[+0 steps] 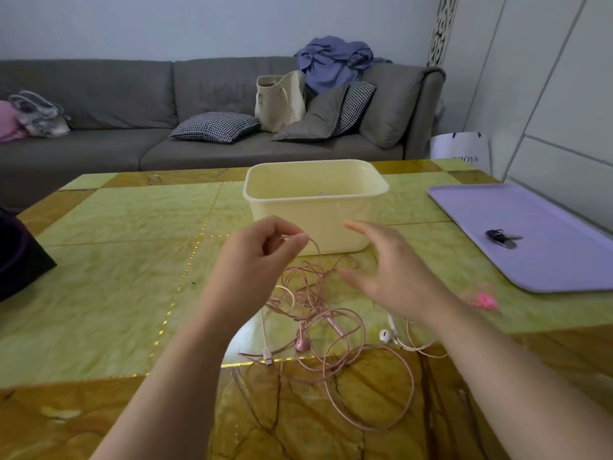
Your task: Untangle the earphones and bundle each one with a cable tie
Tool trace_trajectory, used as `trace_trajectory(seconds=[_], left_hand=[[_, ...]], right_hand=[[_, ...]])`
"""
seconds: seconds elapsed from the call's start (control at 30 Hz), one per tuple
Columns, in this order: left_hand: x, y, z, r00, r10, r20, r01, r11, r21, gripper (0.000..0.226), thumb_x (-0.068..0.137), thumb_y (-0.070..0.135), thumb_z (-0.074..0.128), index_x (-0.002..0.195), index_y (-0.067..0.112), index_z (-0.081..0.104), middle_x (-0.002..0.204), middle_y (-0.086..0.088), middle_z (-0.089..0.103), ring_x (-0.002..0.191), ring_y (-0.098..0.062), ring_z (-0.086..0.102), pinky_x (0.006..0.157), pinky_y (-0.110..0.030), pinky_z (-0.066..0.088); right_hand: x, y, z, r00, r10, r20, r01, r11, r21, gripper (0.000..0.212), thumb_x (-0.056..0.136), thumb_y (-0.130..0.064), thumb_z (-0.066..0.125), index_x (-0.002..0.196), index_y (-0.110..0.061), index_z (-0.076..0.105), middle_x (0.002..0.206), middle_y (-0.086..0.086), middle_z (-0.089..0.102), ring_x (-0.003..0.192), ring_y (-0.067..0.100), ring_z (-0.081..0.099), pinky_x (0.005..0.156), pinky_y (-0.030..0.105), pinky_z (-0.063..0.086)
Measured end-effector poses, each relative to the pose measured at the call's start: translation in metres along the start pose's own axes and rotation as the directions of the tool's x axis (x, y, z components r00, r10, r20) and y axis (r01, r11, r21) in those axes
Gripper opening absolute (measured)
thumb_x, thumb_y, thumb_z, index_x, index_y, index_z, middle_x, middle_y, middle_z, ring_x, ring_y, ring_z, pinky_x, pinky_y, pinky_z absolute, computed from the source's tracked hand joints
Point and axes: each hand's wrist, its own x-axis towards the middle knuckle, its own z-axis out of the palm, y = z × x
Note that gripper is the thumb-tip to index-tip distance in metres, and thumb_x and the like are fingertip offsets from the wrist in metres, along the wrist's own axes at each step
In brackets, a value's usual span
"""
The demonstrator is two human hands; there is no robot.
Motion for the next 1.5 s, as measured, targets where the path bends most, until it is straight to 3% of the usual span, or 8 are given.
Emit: trace_trajectory(seconds=[0.23, 0.5, 0.63, 0.77, 1.0, 1.23, 1.37, 1.5], left_hand=[[-0.001, 0.001, 0.002, 0.994, 0.031, 0.101, -0.027, 0.999, -0.04, 0.006, 0.084, 0.027, 0.067, 0.079, 0.023, 0.068, 0.061, -0.005, 0.045, 0.057, -0.01, 0.038, 0.054, -0.023, 0.032], [0.003, -0.026, -0.002, 0.995, -0.1, 0.004, 0.097, 0.976, 0.195, 0.018, 0.094, 0.025, 0.056, 0.087, 0.013, 0.066, 0.052, 0.006, 0.038, 0.038, -0.003, 0.034, 0.041, -0.013, 0.029], [0.003, -0.034, 0.003, 0.992, -0.123, -0.035, 0.128, 0.953, 0.274, 0.021, 0.094, 0.027, 0.054, 0.083, 0.015, 0.066, 0.047, 0.009, 0.038, 0.038, -0.002, 0.038, 0.041, -0.014, 0.029], [0.008, -0.036, -0.004, 0.974, -0.106, -0.198, 0.162, 0.944, 0.289, 0.013, 0.094, 0.026, 0.055, 0.084, 0.02, 0.062, 0.061, 0.009, 0.053, 0.055, -0.003, 0.046, 0.05, -0.023, 0.033], [0.01, -0.024, 0.022, 0.972, -0.236, 0.014, 0.237, 0.972, -0.01, 0.016, 0.093, 0.029, 0.055, 0.09, 0.02, 0.067, 0.062, 0.004, 0.051, 0.059, -0.015, 0.05, 0.061, -0.028, 0.04], [0.008, -0.024, 0.092, 0.899, -0.302, 0.316, 0.34, 0.938, -0.071, 0.028, 0.1, 0.024, 0.044, 0.121, 0.021, 0.061, 0.086, 0.014, 0.066, 0.069, -0.008, 0.064, 0.07, -0.026, 0.054], [-0.002, -0.029, 0.104, 0.882, -0.215, 0.419, 0.121, 0.963, 0.239, 0.056, 0.097, 0.027, 0.048, 0.148, 0.026, 0.025, 0.13, 0.011, 0.055, 0.104, -0.013, 0.06, 0.087, -0.027, 0.051], [-0.014, -0.033, 0.103, 0.857, -0.142, 0.496, -0.135, 0.866, 0.481, 0.059, 0.087, 0.05, 0.055, 0.138, 0.031, 0.035, 0.135, 0.006, 0.045, 0.11, -0.013, 0.054, 0.097, -0.036, 0.045]], right_hand=[[-0.003, -0.018, -0.012, 0.993, -0.023, 0.112, -0.038, 0.86, 0.509, 0.029, 0.087, -0.045, 0.048, 0.084, -0.024, 0.067, 0.05, -0.005, 0.039, 0.049, 0.012, 0.038, 0.053, 0.028, 0.038], [0.014, 0.035, -0.028, 0.761, 0.645, -0.071, 0.032, 0.072, 0.997, 0.026, 0.102, -0.026, 0.037, 0.092, -0.018, 0.059, 0.079, -0.008, 0.073, 0.035, 0.004, 0.029, 0.051, 0.018, 0.033], [0.012, 0.041, -0.019, 0.697, 0.711, -0.093, -0.028, 0.158, 0.987, 0.022, 0.102, -0.026, 0.039, 0.101, -0.019, 0.06, 0.108, -0.005, 0.069, 0.037, 0.004, 0.029, 0.052, 0.017, 0.033], [0.012, 0.046, -0.024, 0.598, 0.697, -0.395, -0.039, 0.518, 0.854, 0.022, 0.1, -0.029, 0.043, 0.097, -0.033, 0.064, 0.097, -0.007, 0.067, 0.046, 0.004, 0.032, 0.05, 0.019, 0.033], [0.009, 0.048, -0.031, 0.751, 0.465, -0.468, -0.142, 0.807, 0.573, 0.024, 0.1, -0.03, 0.042, 0.097, -0.036, 0.064, 0.075, 0.009, 0.046, 0.051, 0.013, 0.036, 0.059, 0.027, 0.038], [-0.001, 0.064, -0.039, 0.902, 0.39, -0.184, -0.336, 0.904, 0.264, 0.03, 0.101, -0.026, 0.039, 0.116, -0.02, 0.064, 0.129, -0.001, 0.058, 0.103, 0.007, 0.058, 0.077, 0.017, 0.039], [-0.008, 0.082, -0.037, 0.853, 0.514, 0.094, -0.49, 0.849, -0.2, 0.038, 0.1, -0.034, 0.041, 0.123, -0.01, 0.058, 0.125, 0.009, 0.061, 0.113, 0.025, 0.056, 0.092, 0.034, 0.043], [-0.011, 0.086, -0.038, 0.893, 0.444, -0.079, -0.435, 0.804, -0.405, 0.04, 0.091, -0.041, 0.056, 0.121, -0.014, 0.056, 0.12, 0.005, 0.058, 0.11, 0.023, 0.054, 0.093, 0.039, 0.045]])
